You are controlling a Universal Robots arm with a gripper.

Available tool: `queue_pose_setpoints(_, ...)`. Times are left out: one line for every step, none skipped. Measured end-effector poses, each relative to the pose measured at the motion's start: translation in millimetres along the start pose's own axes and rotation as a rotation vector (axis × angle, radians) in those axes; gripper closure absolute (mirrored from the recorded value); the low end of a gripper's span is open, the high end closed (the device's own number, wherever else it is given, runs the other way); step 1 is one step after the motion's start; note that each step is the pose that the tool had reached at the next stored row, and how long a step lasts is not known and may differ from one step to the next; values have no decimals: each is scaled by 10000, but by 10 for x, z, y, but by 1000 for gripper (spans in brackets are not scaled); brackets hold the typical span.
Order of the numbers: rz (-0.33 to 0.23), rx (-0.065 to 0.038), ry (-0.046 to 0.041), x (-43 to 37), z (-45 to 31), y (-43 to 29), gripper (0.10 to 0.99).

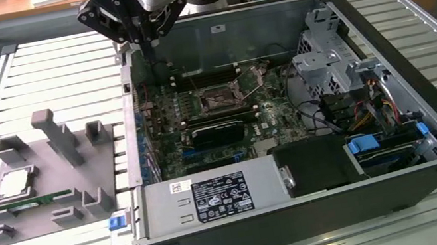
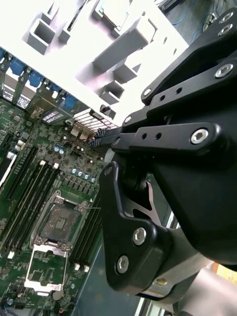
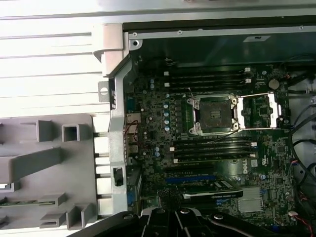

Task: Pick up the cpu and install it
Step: 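Reach for the cpu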

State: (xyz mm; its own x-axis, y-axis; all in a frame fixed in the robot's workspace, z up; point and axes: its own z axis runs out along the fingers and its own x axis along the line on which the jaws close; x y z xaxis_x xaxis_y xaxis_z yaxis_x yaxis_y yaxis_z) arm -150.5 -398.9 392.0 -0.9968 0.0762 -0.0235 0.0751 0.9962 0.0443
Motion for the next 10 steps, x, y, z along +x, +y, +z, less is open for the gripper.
queue_pose_setpoints(0, 0, 2, 4, 0, 0, 980)
queue_pose_setpoints(0, 1, 3, 8, 1, -1, 980)
queue_pose_setpoints(0, 0, 5, 13, 1, -1, 980)
queue_pose_setpoints(1, 0, 8, 18, 2, -2, 980)
queue_pose_setpoints(1, 1, 11, 22, 2, -2, 980)
queue_pose_setpoints(1, 1, 13, 27, 3, -2, 980)
queue_pose_setpoints(1, 1, 15, 33, 3, -3, 980)
queue_pose_setpoints(1, 1, 18, 38, 4, -3, 980)
queue_pose_setpoints(1, 1, 22, 43, 5, -3, 980)
queue_pose_setpoints(2, 2, 26, 47, 6, -4, 980)
